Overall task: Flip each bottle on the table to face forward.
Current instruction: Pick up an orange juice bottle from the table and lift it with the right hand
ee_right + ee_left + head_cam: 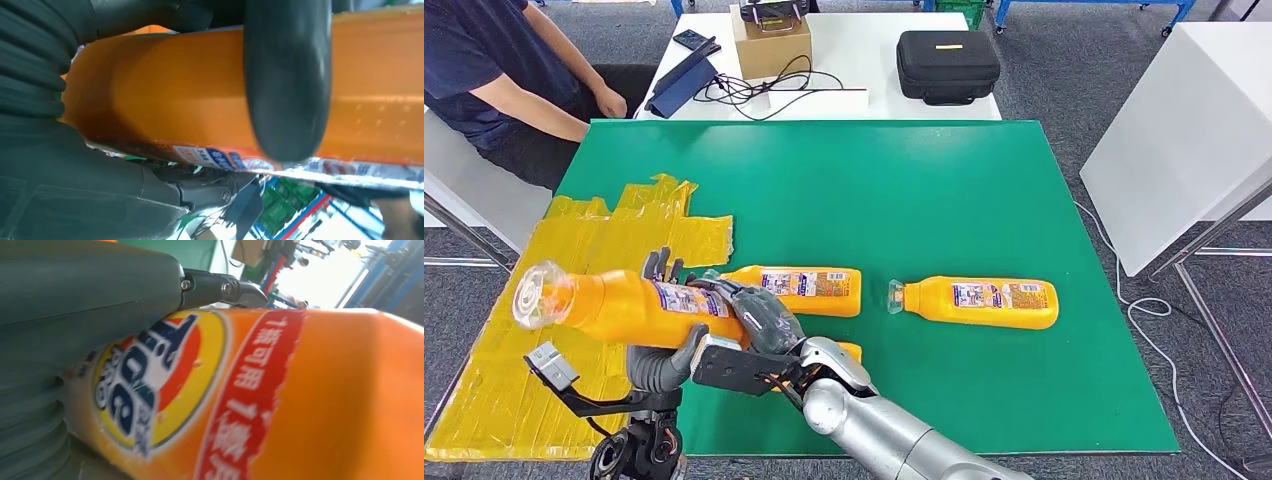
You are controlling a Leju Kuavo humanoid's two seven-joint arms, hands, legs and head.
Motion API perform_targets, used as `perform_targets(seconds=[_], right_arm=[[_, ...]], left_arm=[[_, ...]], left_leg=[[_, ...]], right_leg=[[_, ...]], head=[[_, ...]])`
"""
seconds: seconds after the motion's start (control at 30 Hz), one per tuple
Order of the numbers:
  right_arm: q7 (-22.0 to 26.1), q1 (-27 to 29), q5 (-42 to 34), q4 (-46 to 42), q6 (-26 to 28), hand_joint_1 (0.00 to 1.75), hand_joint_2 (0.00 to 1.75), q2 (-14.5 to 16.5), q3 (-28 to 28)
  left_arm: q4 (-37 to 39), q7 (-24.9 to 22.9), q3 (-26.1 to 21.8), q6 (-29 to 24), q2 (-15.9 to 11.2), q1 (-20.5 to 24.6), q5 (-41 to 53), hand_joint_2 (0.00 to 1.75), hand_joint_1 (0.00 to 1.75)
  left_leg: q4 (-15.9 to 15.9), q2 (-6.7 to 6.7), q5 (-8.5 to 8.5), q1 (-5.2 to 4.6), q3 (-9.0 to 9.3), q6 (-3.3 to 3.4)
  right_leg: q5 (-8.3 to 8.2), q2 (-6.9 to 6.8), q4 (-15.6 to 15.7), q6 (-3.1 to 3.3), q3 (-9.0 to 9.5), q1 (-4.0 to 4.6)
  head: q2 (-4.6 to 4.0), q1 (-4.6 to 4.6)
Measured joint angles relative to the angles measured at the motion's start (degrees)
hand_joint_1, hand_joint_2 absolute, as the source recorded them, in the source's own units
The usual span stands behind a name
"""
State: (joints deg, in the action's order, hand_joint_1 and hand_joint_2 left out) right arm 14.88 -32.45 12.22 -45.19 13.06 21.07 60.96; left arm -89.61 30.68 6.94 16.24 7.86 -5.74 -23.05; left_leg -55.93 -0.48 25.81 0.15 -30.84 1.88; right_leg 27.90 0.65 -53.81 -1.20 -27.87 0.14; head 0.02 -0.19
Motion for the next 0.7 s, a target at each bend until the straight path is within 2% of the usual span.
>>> perform_targets(seconds=[0.37, 0.4, 0.5, 0.53, 0.7], right_arm=[[0.2, 0.3, 2.9, 2.7, 0.2, 1.75, 1.75, 0.1, 2.5], [0.3, 0.4, 3.4, 2.7, 0.2, 1.75, 1.75, 0.1, 2.5], [0.3, 0.5, 5.2, 2.8, 0.2, 1.75, 1.75, 0.1, 2.1], [0.3, 0.6, 5.6, 2.9, 0.2, 1.75, 1.75, 0.1, 2.0], [0.8, 0.9, 6.4, 3.0, 0.1, 1.75, 1.75, 0.2, 1.1]], left_arm=[[0.0, 0.1, -0.6, 0.1, -0.1, -2.6, -0.2, 1.75, 0.00], [0.0, 0.1, -0.6, 0.1, -0.1, -2.7, -0.2, 1.75, 0.38], [0.1, 0.2, -0.8, 0.5, 0.0, -2.8, -0.5, 1.75, 1.68], [0.1, 0.2, -0.8, 0.7, 0.1, -2.8, -0.7, 1.75, 1.75], [0.1, 0.4, -1.2, 1.2, 0.4, -2.8, -1.2, 1.75, 1.75]], left_leg=[[0.0, 0.03, 0.00, 0.00, -0.01, 0.00], [0.0, 0.03, 0.00, 0.00, -0.01, 0.00], [0.0, 0.04, 0.00, 0.00, -0.01, 0.00], [0.0, 0.04, 0.00, 0.00, -0.01, 0.00], [0.0, 0.06, 0.00, 0.00, -0.01, 0.00]], right_leg=[[0.00, 0.01, 0.0, 0.00, -0.04, 0.00], [0.00, 0.01, 0.0, 0.00, -0.04, 0.00], [0.00, 0.01, 0.0, 0.00, -0.06, 0.00], [0.00, 0.01, 0.0, 0.00, -0.06, 0.00], [0.00, 0.02, 0.0, 0.00, -0.07, 0.00]], head=[[0.00, -0.01], [0.00, -0.01], [0.00, -0.01], [0.00, -0.01], [0.00, -0.02]])
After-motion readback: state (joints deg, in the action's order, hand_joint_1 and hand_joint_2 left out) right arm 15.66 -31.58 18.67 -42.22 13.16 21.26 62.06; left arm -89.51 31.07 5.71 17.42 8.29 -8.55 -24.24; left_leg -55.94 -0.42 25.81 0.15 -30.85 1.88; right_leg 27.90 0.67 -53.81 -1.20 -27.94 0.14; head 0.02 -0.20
